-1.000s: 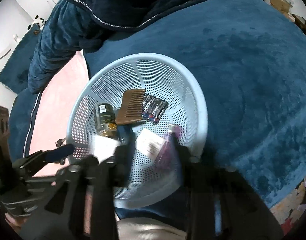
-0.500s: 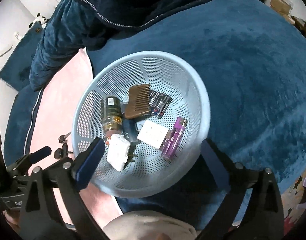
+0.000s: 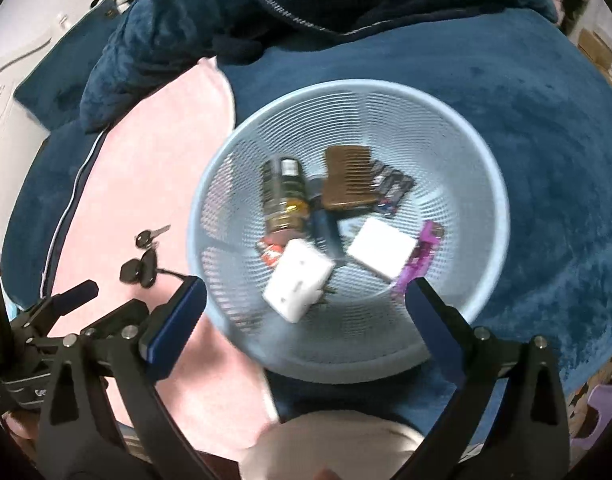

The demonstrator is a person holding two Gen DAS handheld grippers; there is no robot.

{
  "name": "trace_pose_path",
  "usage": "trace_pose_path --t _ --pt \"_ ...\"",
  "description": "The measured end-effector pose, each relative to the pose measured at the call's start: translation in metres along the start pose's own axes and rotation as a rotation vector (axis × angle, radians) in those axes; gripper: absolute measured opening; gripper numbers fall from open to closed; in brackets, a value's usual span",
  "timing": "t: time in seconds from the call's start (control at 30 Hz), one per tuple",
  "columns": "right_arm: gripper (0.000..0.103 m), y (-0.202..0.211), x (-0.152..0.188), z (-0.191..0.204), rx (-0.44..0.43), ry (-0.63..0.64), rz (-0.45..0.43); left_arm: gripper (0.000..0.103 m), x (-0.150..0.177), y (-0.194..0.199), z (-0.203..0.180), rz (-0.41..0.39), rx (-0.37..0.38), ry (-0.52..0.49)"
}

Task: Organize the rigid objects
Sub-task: 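Withdraw both grippers from the basket toward the black car keys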

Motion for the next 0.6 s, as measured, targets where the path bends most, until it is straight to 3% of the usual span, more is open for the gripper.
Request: trace_pose_path --t 0.6 --pt "0.100 -0.040 0.011 0.092 -0.054 0.166 0.053 0.102 0.033 -0.018 0.121 0.031 -0.066 0.197"
Point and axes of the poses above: each gripper's, at about its wrist camera, not at the fingertips, and y roughly against the way its jaws point, z to its left, x to its underside, the point moved 5 cm from there along -y, roughly the way its jaws point, and after that the axes turned 5 degrees about -z, right-handed, at the moved point
